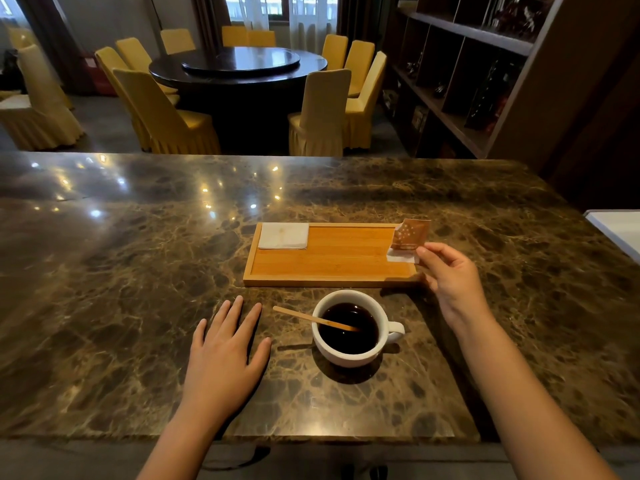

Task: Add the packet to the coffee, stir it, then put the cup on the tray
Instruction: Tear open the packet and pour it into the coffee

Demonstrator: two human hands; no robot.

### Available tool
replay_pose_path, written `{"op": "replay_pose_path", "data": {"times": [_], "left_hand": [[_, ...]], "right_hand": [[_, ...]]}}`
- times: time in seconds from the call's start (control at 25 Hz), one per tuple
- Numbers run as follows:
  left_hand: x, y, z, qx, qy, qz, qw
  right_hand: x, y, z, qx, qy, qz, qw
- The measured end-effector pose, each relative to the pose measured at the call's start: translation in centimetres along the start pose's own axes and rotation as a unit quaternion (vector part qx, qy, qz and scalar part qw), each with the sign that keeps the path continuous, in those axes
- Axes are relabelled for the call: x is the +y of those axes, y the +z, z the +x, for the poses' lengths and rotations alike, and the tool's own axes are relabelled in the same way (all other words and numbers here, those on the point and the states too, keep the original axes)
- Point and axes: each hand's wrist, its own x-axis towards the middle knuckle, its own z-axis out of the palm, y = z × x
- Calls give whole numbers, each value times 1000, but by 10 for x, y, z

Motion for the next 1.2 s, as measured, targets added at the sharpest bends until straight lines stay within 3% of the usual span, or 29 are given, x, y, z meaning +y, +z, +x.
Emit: {"op": "replay_pose_path", "data": {"times": [0.16,0.4,0.68,0.84,0.92,1.08,1.2], "left_hand": [[0,0,0,2,-3,-5,1000],[1,0,-1,10,-2,-6,1000],[0,1,-1,5,-6,-5,1000],[1,1,-1,8,-8,-6,1000],[1,1,-1,8,-7,-9,1000],[0,0,-1,10,-6,-14,1000],[1,0,-1,8,-6,-12,1000]], "right_hand": [[6,1,22,39,-36,-133,990],[21,10,53,14,-50,-288,956],[27,14,63,30,-104,-385,916],[28,12,60,43,-163,-452,876],[27,8,57,3,-230,-490,841],[24,3,50,-183,-285,-582,739],[25,2,52,-215,-256,-601,726]]}}
